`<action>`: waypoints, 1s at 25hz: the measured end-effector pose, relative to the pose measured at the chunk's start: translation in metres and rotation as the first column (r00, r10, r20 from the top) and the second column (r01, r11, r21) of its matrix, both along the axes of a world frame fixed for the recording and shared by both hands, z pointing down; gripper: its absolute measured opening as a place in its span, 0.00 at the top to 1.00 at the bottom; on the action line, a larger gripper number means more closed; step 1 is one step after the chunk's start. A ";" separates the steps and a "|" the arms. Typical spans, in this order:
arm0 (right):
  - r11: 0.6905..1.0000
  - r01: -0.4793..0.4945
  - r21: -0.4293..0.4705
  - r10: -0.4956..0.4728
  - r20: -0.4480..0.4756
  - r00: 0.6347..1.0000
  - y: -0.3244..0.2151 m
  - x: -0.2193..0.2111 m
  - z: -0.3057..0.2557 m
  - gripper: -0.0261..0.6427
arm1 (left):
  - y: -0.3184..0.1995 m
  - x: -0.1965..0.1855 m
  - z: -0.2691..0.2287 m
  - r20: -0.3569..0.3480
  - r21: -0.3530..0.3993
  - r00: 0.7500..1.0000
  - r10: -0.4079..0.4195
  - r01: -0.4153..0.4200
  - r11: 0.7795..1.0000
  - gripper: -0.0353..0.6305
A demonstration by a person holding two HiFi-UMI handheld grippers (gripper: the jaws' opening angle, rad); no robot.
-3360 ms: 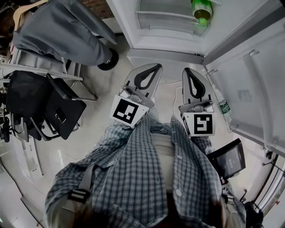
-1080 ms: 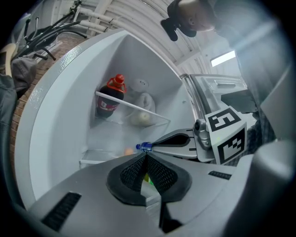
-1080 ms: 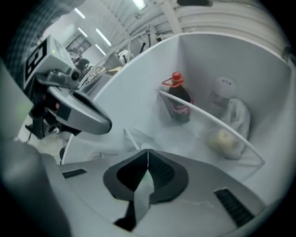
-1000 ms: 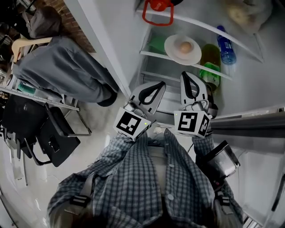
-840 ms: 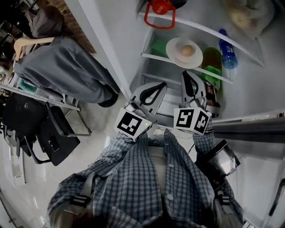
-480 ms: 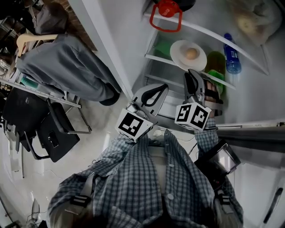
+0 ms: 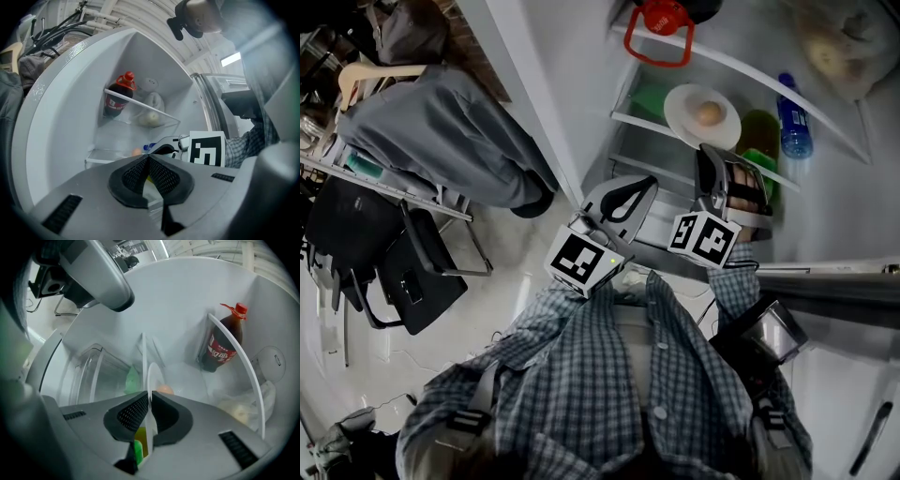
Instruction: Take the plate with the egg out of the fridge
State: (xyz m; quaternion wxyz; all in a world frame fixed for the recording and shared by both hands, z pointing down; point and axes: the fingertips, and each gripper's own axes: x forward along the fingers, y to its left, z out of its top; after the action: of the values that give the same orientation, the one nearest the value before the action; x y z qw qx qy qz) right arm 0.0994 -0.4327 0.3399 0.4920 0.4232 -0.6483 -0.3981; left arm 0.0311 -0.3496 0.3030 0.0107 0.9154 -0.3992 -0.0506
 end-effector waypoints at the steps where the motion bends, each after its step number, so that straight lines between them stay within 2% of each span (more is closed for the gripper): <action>1: 1.000 -0.001 0.003 0.001 -0.002 1.000 0.000 0.000 -0.001 0.92 | -0.001 -0.001 0.000 -0.003 -0.002 1.000 -0.002 0.002 1.000 0.94; 5: 1.000 -0.003 0.009 0.003 0.005 1.000 0.004 -0.001 -0.004 0.92 | -0.004 -0.001 0.003 -0.050 -0.062 0.999 0.007 -0.010 0.998 0.94; 9: 1.000 -0.003 0.012 0.003 0.028 1.000 0.010 0.000 -0.005 0.92 | -0.009 0.007 0.011 -0.117 -0.109 0.992 0.048 -0.061 0.992 0.94; 14: 1.000 -0.010 0.022 0.009 0.034 0.999 0.020 0.004 -0.007 0.92 | -0.016 0.021 0.013 -0.225 -0.167 0.968 0.108 -0.147 0.975 0.94; 17: 1.000 -0.011 0.023 0.010 0.042 0.999 0.026 0.004 -0.009 0.92 | -0.022 0.024 0.009 -0.327 -0.200 0.938 0.113 -0.185 0.962 0.94; 22: 1.000 -0.011 0.028 0.010 0.054 0.998 0.036 0.002 -0.011 0.92 | -0.033 0.025 0.000 -0.476 -0.246 0.875 0.087 -0.228 0.942 0.93; 25: 0.999 -0.006 0.038 0.004 0.070 0.998 0.040 0.000 -0.013 0.92 | -0.040 0.021 -0.001 -0.567 -0.277 0.823 0.041 -0.237 0.931 0.93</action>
State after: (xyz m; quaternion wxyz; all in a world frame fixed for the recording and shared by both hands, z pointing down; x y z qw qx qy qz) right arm 0.0992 -0.3928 0.3273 0.4620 0.4478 -0.6563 -0.3941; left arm 0.0524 -0.3897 0.3025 0.2847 0.8730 -0.3127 -0.2429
